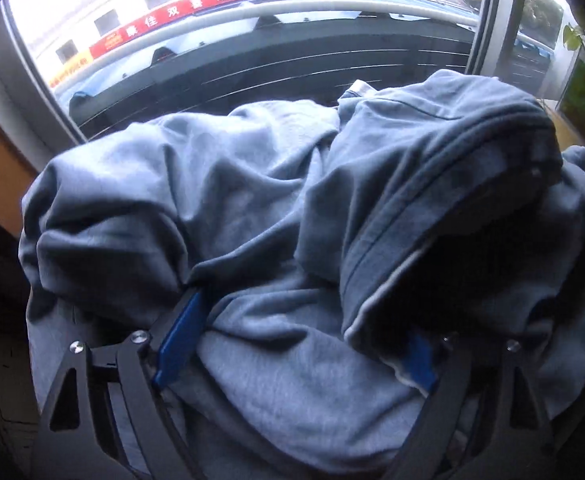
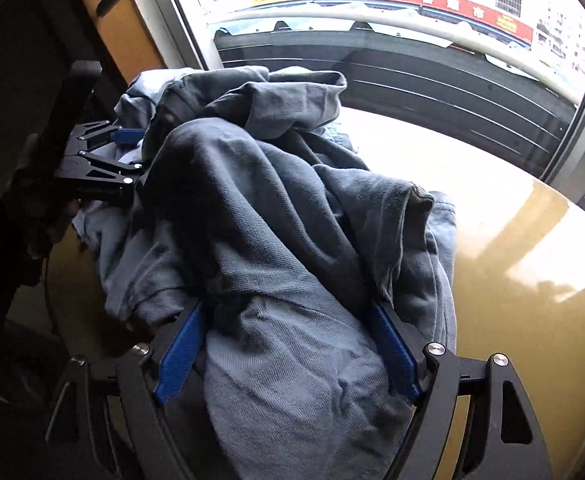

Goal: Fold clothes

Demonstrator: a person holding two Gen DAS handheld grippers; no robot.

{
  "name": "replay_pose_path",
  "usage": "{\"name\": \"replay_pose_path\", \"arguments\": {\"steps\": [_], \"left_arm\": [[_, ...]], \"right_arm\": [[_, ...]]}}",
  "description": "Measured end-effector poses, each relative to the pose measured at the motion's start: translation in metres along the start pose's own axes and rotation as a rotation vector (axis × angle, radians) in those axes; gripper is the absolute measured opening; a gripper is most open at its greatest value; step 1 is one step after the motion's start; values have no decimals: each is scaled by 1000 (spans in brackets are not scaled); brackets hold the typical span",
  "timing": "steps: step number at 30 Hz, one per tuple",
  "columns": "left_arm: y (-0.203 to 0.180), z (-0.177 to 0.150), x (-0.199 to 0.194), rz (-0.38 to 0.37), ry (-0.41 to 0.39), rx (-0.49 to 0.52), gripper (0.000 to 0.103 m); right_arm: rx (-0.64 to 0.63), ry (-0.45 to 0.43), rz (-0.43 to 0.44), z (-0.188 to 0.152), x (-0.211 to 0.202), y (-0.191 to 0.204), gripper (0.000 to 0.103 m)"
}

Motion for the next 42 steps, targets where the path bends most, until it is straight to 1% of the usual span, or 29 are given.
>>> {"name": "replay_pose_path", "arguments": {"steps": [2, 4, 5, 6, 8, 9, 11, 13, 15, 17, 19, 20, 21, 22, 24, 25, 26, 28, 29, 30, 31, 32, 33, 34, 35, 37, 39, 40, 42], "left_arm": [[7, -14, -14, 14, 7, -19, 92], [16, -29, -29, 11, 23, -61, 93], [20, -36, -34, 7, 30, -88, 97], [24, -43, -40, 3, 37, -115, 97], [15, -46, -48, -8, 25, -133, 88], [8, -46, -52, -13, 16, -136, 86], [-14, -34, -62, 20, -15, -75, 75], [-40, -21, -73, 3, -50, -57, 74], [-63, -10, -83, -23, -75, -63, 61], [-76, -10, -87, -41, -65, -93, 46], [-79, -11, -89, -53, -52, -152, 28], [-78, -11, -88, -70, -44, -184, 27], [-78, -10, -89, -81, -40, -203, 23], [-81, -9, -93, -64, -38, -192, 17], [-88, -8, -102, 1, -35, -134, 18], [-88, -9, -104, 55, -26, -105, 18], [-83, -10, -102, 96, -15, -97, 22], [-74, -8, -108, 94, -21, -157, 25], [-70, -7, -114, 88, -26, -193, 24], [-68, 0, -125, 66, -61, -222, 25], [-70, 12, -139, 42, -110, -226, 35], [-73, 23, -151, 29, -150, -211, 48], [-77, 35, -163, 15, -189, -197, 56], [-81, 45, -167, 9, -213, -171, 70], [-86, 54, -164, 9, -225, -136, 77], [-92, 68, -149, 20, -228, -67, 77], [-90, 68, -113, 61, -175, -5, 74], [-84, 65, -95, 86, -142, 8, 63], [-69, 49, -59, 81, -67, -9, 61]], "right_arm": [[-14, -6, -9, 0, 12, 2, 80], [-4, -3, -39, -1, 21, -9, 80], [15, -2, -39, -3, 22, -15, 80], [45, -7, -21, -6, 20, -21, 80], [92, -14, 9, -13, 15, -32, 75], [86, -12, 9, -14, 12, -33, 75], [46, -12, -3, -16, 6, -29, 75], [-37, -17, -1, -13, -5, -13, 75], [-140, 11, -26, -20, -10, -2, 84], [-234, 31, -65, -28, -14, 6, 84], [-285, -16, -112, -29, -24, 12, 84], [-302, -48, -127, -27, -31, 14, 84], [-308, -91, -130, -24, -39, 16, 84], [-316, -119, -128, -22, -44, 19, 84], [-334, -137, -112, -23, -43, 27, 87], [-343, -146, -104, -24, -43, 31, 90], [-352, -154, -96, -25, -43, 35, 93], [-370, -172, -80, -26, -42, 43, 93], [-363, -149, -84, -29, -35, 41, 93], [-337, -87, -103, -34, -19, 31, 93], [-301, -38, -102, -40, -8, 22, 93], [-251, -2, -77, -47, -1, 15, 90], [-200, -1, -55, -50, 1, 8, 86], [-161, -20, -46, -50, -3, 1, 82], [-140, -13, -47, -50, -6, -5, 78], [-102, 1, -65, -54, -14, -21, 78], [-72, 2, -110, -60, -22, -40, 78], [-52, 4, -142, -63, -28, -55, 78], [-10, 5, -199, -70, -39, -83, 78]]}}
Point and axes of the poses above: each gripper's, at about its wrist camera, not at the fingertips, and x roughly the way its jaws point, y to its left, z to its top, the point moved 8 cm from there along x, roughly the way its jaws point, and after that the axes turned 12 degrees about -y, right-handed, at the moved point
